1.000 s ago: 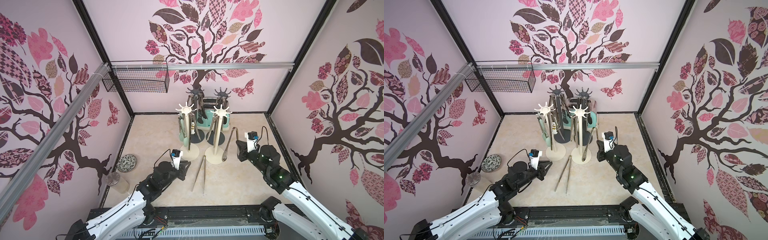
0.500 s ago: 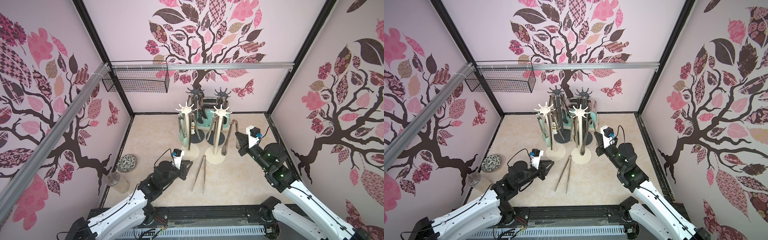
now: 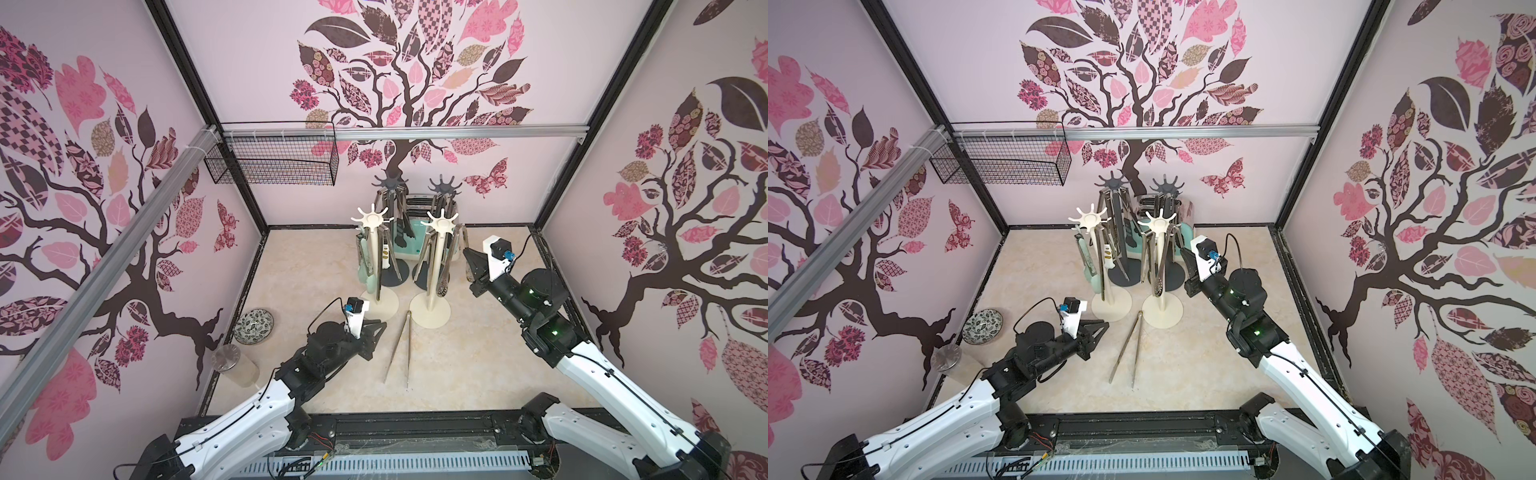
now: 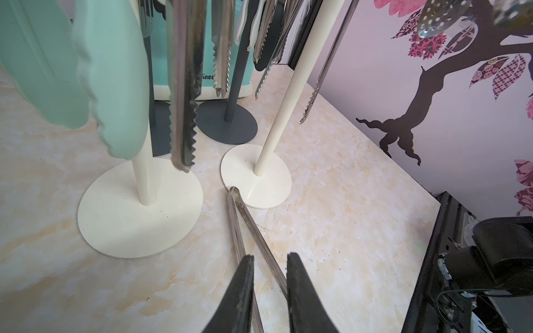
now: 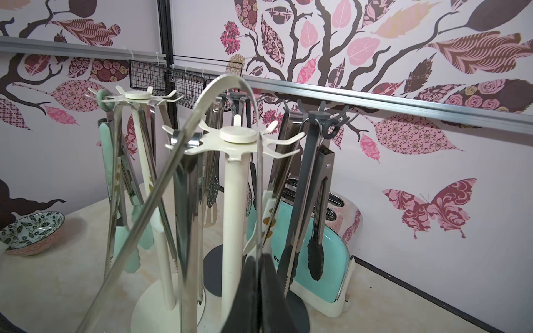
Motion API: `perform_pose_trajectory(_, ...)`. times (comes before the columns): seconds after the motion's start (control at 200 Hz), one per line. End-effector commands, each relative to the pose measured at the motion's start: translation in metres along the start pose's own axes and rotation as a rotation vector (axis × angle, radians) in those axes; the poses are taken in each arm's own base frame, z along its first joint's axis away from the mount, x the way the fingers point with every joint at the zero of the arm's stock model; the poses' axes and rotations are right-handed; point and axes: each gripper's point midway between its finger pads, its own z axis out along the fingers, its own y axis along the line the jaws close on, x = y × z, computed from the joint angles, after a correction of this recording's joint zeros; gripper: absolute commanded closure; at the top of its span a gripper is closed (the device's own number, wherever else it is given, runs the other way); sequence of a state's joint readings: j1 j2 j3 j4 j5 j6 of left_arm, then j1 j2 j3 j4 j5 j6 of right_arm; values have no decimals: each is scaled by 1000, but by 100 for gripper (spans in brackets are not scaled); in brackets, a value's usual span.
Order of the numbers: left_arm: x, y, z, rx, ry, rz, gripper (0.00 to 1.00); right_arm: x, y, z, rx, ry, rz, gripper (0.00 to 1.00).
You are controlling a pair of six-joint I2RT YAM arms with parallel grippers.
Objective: Hang food tongs on kitchen utensil racks
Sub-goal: Hang the food tongs on the rack.
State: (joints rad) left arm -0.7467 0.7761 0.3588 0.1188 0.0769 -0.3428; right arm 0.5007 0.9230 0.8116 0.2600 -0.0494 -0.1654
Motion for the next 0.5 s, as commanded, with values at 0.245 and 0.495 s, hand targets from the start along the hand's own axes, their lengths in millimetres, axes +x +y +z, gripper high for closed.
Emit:
perform_pose_trajectory(0.245, 0, -2, -3, 14, -11, 12, 77, -17, -3, 6, -4, -44, -8, 100)
perform_pose_trajectory(0.495, 0, -3, -3, 17, -11, 13, 77, -2, -1, 7, -6, -18, 5, 100)
